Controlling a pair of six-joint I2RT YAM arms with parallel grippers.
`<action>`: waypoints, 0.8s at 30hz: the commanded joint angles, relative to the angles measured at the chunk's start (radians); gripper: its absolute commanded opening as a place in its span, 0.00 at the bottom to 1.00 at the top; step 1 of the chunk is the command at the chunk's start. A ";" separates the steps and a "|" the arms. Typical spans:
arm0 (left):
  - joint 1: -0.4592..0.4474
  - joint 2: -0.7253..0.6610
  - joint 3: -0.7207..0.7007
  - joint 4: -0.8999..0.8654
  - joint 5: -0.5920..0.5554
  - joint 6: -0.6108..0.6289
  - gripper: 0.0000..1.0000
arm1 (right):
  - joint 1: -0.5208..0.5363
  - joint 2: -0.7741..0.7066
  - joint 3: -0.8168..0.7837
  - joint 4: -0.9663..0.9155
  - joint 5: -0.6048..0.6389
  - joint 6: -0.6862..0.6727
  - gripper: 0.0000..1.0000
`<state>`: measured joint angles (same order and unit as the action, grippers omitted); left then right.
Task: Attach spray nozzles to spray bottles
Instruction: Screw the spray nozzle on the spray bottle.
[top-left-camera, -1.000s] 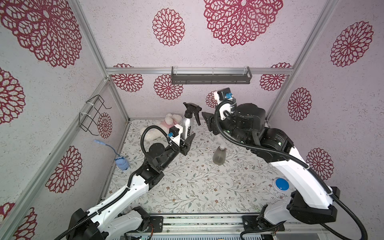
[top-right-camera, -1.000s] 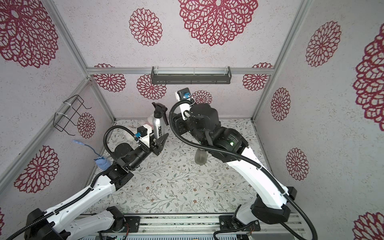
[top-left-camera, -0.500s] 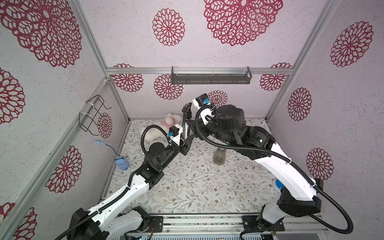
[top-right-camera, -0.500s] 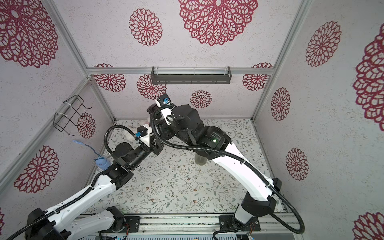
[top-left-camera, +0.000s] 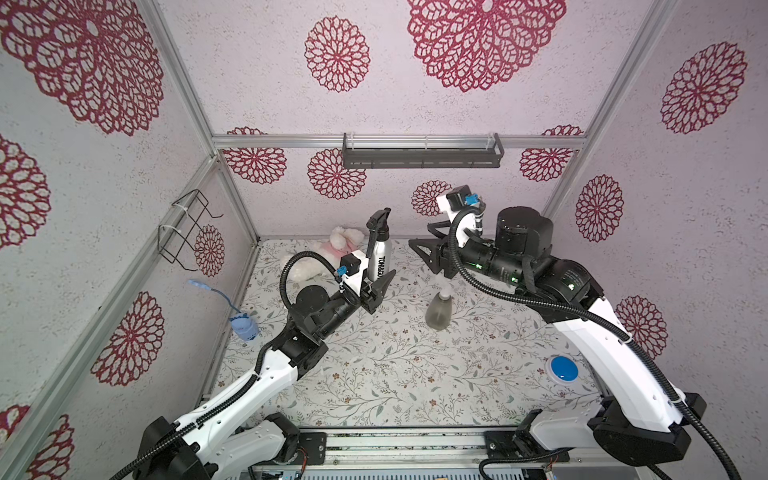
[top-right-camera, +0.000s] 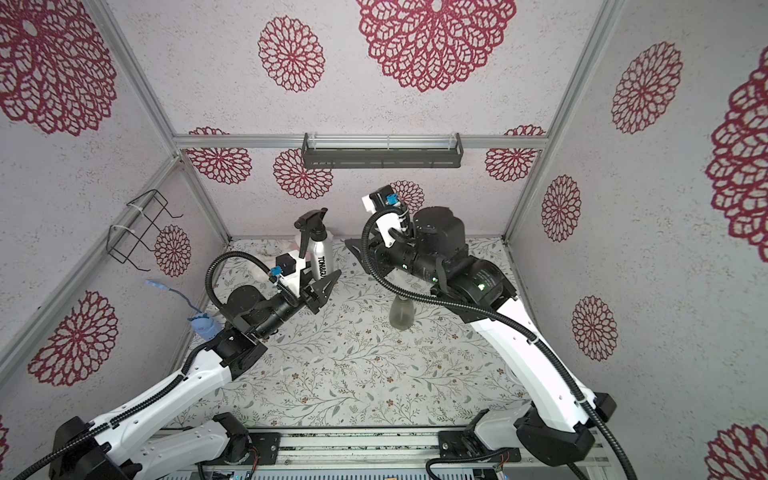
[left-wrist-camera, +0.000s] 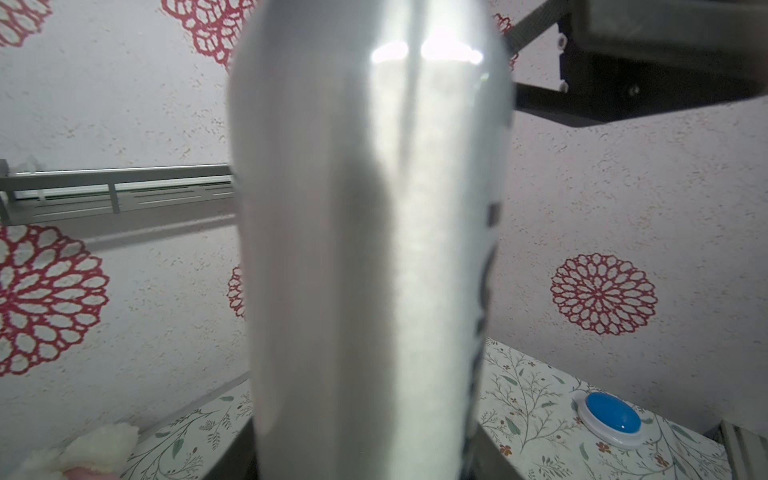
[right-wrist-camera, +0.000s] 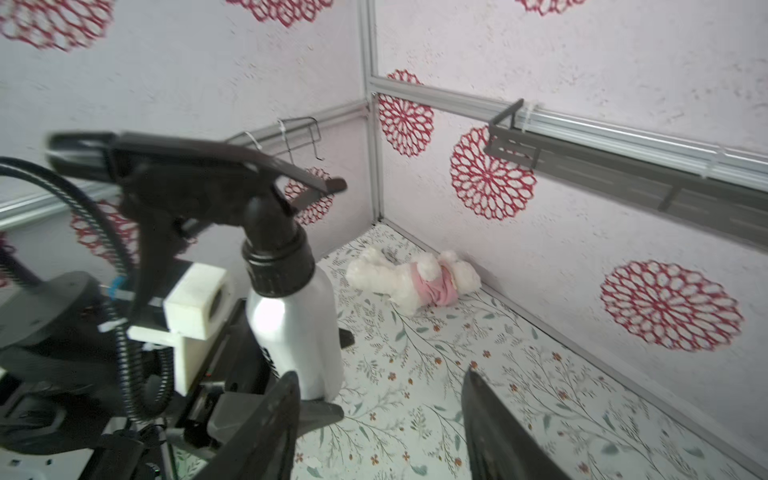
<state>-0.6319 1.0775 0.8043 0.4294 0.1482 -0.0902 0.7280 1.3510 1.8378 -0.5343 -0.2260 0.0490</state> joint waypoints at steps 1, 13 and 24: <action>-0.002 -0.017 0.008 0.026 0.065 0.003 0.09 | -0.068 0.008 -0.003 0.113 -0.308 0.035 0.63; -0.002 0.006 0.048 -0.026 0.135 0.005 0.09 | -0.108 0.115 0.062 0.160 -0.493 0.022 0.59; -0.002 0.026 0.056 -0.031 0.145 0.007 0.09 | -0.104 0.142 0.100 0.163 -0.547 0.021 0.56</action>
<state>-0.6296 1.0954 0.8352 0.3950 0.2707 -0.0990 0.6224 1.5040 1.9018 -0.4141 -0.7326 0.0639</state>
